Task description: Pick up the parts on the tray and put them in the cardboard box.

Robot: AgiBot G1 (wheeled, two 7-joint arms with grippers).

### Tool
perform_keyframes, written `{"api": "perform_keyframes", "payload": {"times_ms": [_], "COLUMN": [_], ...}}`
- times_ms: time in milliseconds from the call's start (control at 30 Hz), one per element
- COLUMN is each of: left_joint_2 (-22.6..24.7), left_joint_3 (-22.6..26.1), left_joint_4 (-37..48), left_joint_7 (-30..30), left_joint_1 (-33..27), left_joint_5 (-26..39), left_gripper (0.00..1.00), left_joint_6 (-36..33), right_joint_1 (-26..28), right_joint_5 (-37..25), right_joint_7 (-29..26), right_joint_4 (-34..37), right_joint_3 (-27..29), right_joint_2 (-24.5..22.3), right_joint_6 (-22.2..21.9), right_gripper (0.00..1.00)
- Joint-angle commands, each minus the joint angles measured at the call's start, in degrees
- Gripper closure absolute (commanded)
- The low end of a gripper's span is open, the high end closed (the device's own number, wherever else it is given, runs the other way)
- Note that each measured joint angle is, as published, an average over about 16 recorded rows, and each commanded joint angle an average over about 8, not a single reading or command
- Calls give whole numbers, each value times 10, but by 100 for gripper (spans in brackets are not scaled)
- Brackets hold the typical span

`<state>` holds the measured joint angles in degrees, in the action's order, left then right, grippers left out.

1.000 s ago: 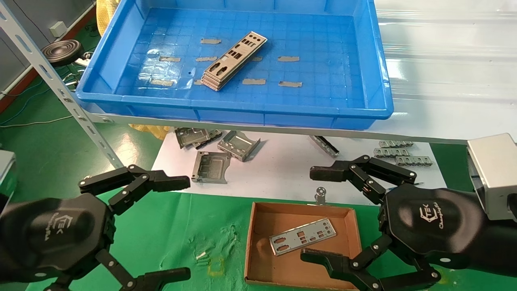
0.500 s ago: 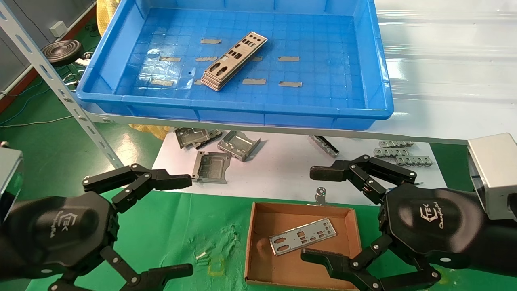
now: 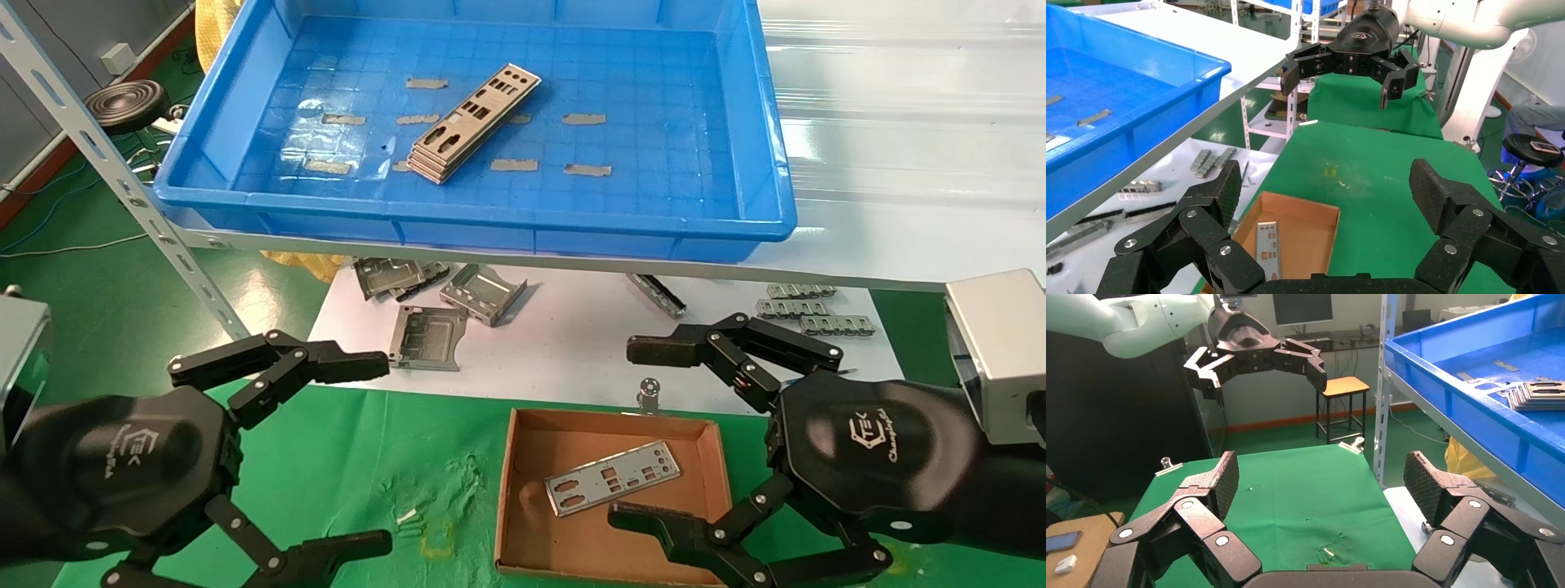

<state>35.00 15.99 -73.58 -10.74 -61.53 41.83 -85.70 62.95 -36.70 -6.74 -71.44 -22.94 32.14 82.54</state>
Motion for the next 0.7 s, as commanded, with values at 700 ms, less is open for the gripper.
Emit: {"api": "perform_keyframes", "payload": {"times_ms": [700], "left_joint_2": [1], "left_joint_3": [1], "left_joint_4": [1], "left_joint_7": [1], "left_joint_1": [-1], "left_joint_5": [1], "left_gripper": [0], "left_joint_6": [0], "right_joint_1": [0], "right_joint_5": [0], "right_joint_7": [0], "right_joint_4": [0], "right_joint_3": [0], "right_joint_2": [0], "right_joint_6": [0], "right_gripper": [0]}}
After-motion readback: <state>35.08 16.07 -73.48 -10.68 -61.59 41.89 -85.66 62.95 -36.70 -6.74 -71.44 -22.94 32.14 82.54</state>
